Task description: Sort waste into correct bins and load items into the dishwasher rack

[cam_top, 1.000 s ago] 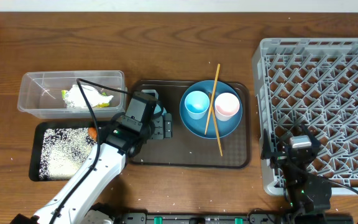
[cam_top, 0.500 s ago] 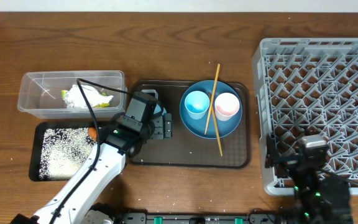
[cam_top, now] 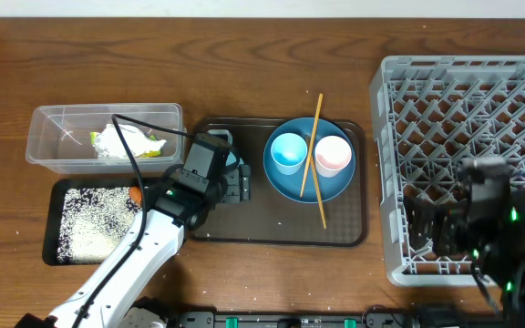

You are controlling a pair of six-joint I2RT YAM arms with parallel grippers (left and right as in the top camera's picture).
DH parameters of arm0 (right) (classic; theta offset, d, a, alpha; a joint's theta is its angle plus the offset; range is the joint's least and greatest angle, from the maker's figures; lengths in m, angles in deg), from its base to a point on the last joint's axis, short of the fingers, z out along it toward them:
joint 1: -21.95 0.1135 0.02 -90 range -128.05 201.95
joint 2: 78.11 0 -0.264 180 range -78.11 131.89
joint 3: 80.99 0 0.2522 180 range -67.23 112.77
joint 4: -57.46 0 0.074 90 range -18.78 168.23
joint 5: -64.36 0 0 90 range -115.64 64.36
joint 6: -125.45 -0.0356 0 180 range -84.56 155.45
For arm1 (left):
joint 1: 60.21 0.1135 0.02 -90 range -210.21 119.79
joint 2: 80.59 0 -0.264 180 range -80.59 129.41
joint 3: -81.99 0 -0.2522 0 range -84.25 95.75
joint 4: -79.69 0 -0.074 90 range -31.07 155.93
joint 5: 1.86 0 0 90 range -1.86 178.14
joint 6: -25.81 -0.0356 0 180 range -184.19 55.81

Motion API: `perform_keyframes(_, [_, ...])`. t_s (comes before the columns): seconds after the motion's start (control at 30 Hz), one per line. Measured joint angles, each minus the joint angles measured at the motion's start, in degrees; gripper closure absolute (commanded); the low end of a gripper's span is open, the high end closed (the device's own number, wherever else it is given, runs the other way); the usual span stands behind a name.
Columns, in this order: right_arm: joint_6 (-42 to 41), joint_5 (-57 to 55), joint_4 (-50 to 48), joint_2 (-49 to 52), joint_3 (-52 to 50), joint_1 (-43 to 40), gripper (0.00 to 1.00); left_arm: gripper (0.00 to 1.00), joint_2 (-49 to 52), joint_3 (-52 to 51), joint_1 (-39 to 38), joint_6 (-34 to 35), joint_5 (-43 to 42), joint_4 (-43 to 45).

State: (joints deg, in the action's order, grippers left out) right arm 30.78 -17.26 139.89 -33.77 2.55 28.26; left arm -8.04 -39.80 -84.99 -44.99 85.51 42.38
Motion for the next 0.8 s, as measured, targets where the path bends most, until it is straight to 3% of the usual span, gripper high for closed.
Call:
perform_keyframes(0.33, [-0.46,10.32,4.66,8.15,0.72,0.00,0.01,0.50,0.00,0.00,-0.02,-0.04,3.96,-1.33])
perform_keyframes(0.8, [-0.76,12.24,8.72,12.17,0.72,0.00,0.01,0.49,3.28,0.00,4.39,7.30,10.97,-2.82])
